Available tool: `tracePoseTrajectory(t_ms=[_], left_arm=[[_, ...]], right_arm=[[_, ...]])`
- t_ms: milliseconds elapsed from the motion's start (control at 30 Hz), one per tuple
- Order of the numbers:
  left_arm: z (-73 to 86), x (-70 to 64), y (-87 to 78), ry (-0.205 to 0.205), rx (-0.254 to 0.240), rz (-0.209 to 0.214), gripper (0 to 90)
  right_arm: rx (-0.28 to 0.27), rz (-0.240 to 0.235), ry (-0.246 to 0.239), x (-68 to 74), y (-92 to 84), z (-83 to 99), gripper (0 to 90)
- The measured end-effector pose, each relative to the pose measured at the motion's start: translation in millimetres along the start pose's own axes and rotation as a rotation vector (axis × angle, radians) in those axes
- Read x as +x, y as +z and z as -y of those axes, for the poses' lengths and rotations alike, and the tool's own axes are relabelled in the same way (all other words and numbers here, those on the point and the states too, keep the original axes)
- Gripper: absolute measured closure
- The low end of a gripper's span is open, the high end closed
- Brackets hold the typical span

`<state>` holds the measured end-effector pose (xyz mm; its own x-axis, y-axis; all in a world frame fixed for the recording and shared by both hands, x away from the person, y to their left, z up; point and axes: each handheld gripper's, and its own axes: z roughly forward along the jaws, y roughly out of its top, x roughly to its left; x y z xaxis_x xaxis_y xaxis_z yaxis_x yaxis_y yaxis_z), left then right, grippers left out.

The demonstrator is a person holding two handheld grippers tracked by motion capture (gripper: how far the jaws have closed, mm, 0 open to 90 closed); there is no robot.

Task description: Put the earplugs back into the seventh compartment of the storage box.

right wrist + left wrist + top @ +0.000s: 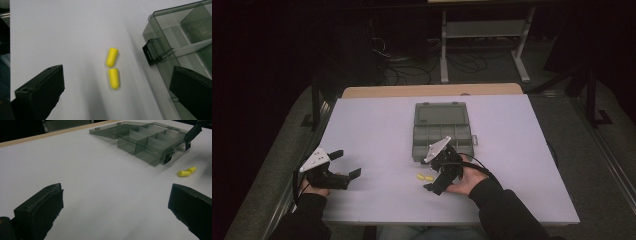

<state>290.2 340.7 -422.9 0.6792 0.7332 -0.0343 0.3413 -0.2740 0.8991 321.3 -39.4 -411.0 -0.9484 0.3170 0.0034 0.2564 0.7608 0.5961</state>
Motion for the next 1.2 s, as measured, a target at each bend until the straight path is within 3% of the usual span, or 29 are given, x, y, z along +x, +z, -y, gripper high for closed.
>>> tracePoseTrajectory(t_ms=[133, 233, 433, 733, 1067, 1200], left_arm=[[0.0, 0.0, 0.1, 0.000, 0.001, 0.001, 0.0], [0.0, 0.0, 0.1, 0.000, 0.001, 0.001, 0.0], [0.1, 0.1, 0.1, -0.001, -0.001, 0.001, 0.0], [0.2, 0.1, 0.2, -0.001, 0.000, 0.002, 0.0], [0.2, 0.3, 0.2, -0.001, 0.000, 0.000, 0.0], [0.2, 0.3, 0.2, -0.002, 0.000, 0.000, 0.0]], right_arm=[[0.015, -0.004, -0.001, 0.8, 4.8, -0.7, 0.0], [0.033, -0.022, -0.017, 0.4, 9.9, -1.6, 12.1], [0.067, -0.044, -0.014, -2.1, 17.7, -1.7, 19.5], [0.096, -0.069, -0.010, -6.3, 23.0, 0.0, 39.7], [0.100, -0.086, 0.008, -11.7, 22.0, 1.4, 75.5], [0.104, -0.082, 0.001, -11.0, 20.4, 1.6, 79.0]])
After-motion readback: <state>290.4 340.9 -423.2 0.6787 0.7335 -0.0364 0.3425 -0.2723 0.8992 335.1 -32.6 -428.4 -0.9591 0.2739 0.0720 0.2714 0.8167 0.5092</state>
